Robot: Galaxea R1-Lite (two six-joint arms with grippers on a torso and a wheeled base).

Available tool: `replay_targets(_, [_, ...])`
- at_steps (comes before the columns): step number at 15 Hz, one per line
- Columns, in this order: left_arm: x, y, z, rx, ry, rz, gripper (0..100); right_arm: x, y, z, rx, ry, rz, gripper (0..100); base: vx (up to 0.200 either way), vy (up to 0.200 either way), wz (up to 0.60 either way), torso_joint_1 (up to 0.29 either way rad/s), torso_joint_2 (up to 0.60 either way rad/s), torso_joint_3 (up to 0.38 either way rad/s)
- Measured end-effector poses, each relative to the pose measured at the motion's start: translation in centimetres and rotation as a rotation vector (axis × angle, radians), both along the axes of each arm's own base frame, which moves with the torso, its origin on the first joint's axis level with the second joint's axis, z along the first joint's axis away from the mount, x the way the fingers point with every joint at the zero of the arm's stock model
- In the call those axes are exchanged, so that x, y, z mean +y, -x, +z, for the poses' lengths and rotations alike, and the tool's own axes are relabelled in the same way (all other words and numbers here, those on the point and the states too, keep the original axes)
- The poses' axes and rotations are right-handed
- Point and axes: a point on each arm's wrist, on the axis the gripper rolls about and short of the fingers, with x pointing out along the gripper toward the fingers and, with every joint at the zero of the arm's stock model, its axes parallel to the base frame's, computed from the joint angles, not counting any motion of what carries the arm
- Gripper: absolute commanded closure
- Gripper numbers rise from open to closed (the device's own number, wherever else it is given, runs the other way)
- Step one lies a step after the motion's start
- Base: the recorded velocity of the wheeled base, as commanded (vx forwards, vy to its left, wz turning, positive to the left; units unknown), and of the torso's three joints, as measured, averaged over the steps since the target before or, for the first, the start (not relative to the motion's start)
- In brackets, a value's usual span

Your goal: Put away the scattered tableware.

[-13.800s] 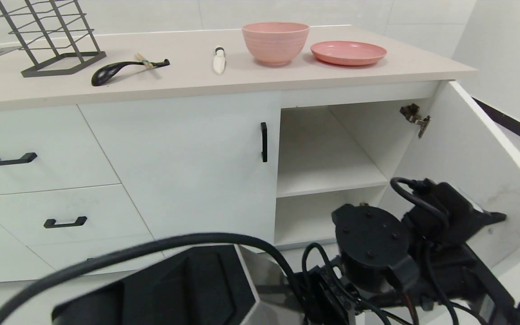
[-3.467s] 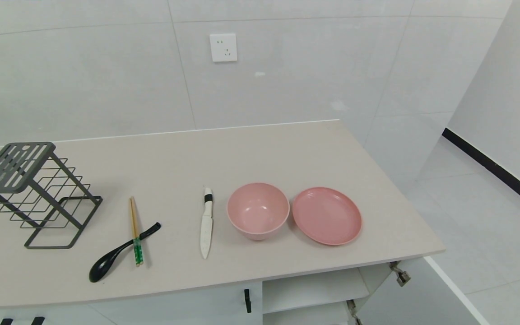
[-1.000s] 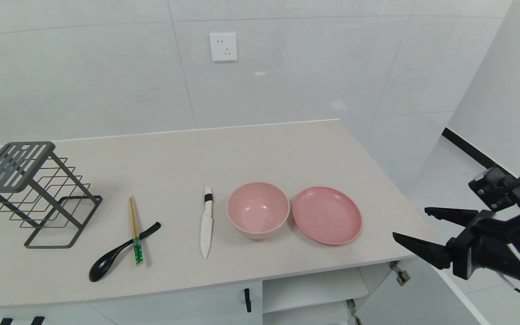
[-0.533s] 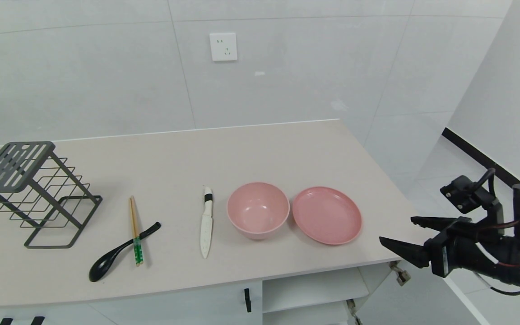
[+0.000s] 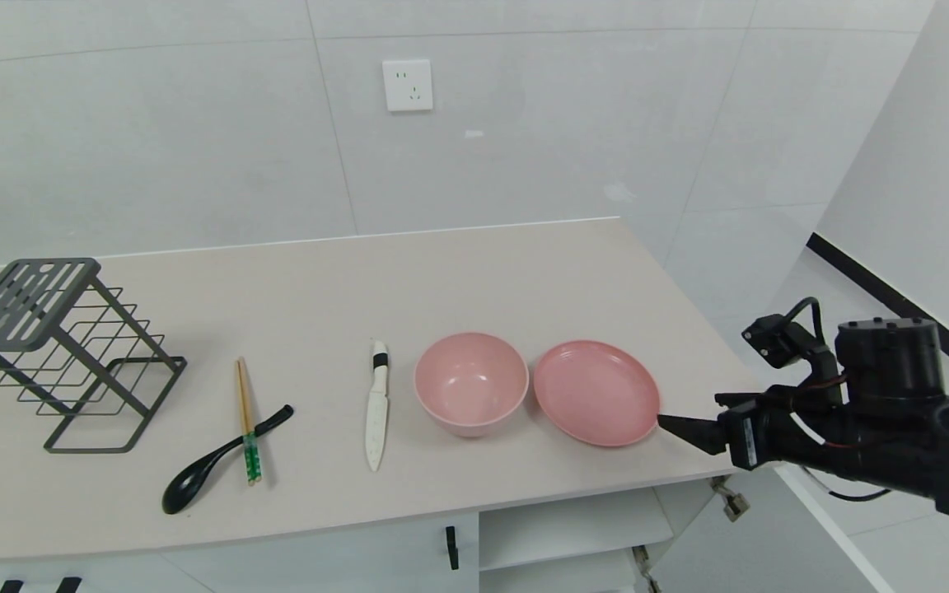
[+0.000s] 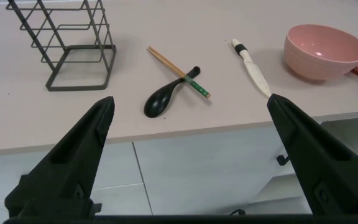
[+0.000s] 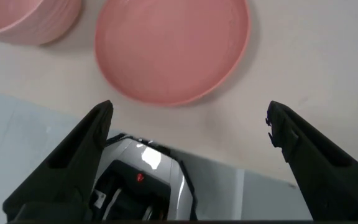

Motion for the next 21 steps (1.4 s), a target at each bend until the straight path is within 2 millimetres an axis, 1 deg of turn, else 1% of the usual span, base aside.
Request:
replay_targets(2, [0.0,0.0,0.0,0.000,0.000,0.000,0,0.5,-2.0,-0.2,-0.010,0.004,-0.013,0,0.000,0.000,0.00,0.000,0.00,0.000])
replay_targets(5, [0.0,0.0,0.0,0.000,0.000,-0.001,0,0.9,-3.9,-0.9,-0.008,0.006,-0.018,0,0.000,0.000,0.00,0.000,0.00,0.000])
replay_targets(11, [0.0,0.0,0.0,0.000,-0.003,-0.003,0,1.0,-4.9,-2.2,0.021,0.032,-0.047,0,0.000,0.000,0.00,0.000,0.00,0.000])
replay_targets(14, [0.0,0.0,0.0,0.001,-0.004,-0.003,0,1.3,-5.9,-2.7,0.021,0.031,-0.044,0,0.000,0.000,0.00,0.000,0.00,0.000])
replay_targets(21, [0.0,0.0,0.0,0.000,-0.007,-0.004,0,2.0,-9.3,-3.8,0.002,0.019,-0.048,0,0.000,0.000,0.00,0.000,0.00,0.000])
